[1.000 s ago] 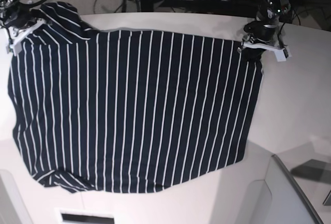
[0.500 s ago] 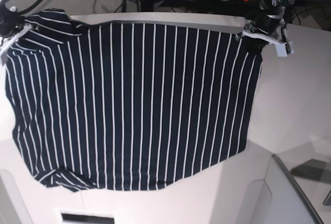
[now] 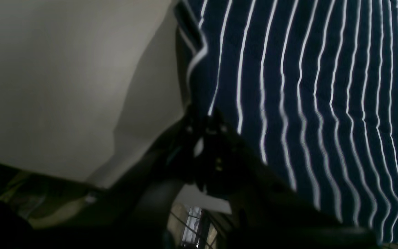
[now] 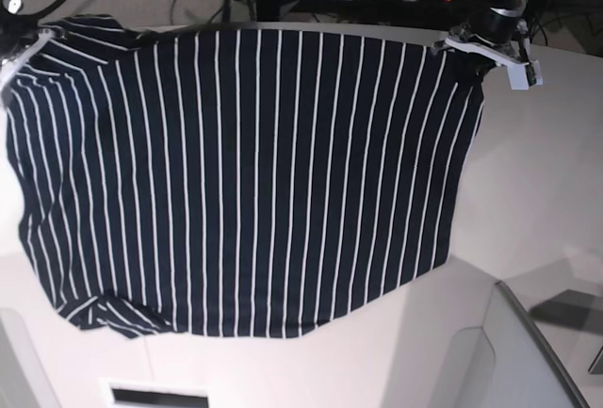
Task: Layout the t-shirt on the table in an organized manner, then fold the t-shirt properly
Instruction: 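Fold the grasped shirt edge over toward the hem with both grippers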
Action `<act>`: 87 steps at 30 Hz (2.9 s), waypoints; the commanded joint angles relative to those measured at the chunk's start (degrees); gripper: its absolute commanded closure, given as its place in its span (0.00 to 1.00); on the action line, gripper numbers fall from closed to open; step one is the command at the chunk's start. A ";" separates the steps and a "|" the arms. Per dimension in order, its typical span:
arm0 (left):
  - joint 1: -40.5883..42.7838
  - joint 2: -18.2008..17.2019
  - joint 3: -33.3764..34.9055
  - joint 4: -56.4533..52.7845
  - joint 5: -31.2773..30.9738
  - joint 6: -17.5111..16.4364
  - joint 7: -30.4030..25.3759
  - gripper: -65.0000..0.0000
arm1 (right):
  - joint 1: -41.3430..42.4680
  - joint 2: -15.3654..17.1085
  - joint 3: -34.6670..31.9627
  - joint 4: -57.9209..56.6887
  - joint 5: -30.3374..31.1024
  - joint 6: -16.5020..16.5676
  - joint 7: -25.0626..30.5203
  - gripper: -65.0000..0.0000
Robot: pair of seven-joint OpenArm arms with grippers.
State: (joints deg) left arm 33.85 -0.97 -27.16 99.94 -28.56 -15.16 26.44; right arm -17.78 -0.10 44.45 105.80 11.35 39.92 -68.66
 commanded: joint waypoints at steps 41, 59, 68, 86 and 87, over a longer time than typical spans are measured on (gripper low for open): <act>-31.08 -3.29 3.82 -19.81 -0.15 4.56 6.49 1.00 | 39.54 16.23 -18.03 -43.07 0.47 0.08 16.22 1.00; -33.63 -4.17 4.08 -27.11 -0.15 4.56 -3.10 1.00 | 39.19 16.93 -17.50 -47.91 0.56 -2.25 30.11 1.00; -35.74 -4.17 4.26 -27.19 -0.15 4.56 -3.18 1.00 | 37.96 16.93 -17.41 -47.91 0.65 -6.30 33.19 1.00; -37.49 -4.08 0.21 -26.67 -0.41 4.48 -3.18 0.65 | 37.96 17.11 -17.15 -46.94 0.82 -12.45 35.04 0.25; -38.02 -4.08 -1.46 -26.67 -0.59 4.21 -3.18 0.53 | 37.34 16.93 -15.65 -45.62 0.82 -12.45 34.95 0.23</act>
State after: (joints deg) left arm -3.05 -4.16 -28.38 72.10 -28.64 -10.63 24.67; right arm 18.35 15.46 28.21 58.63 11.40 27.44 -35.31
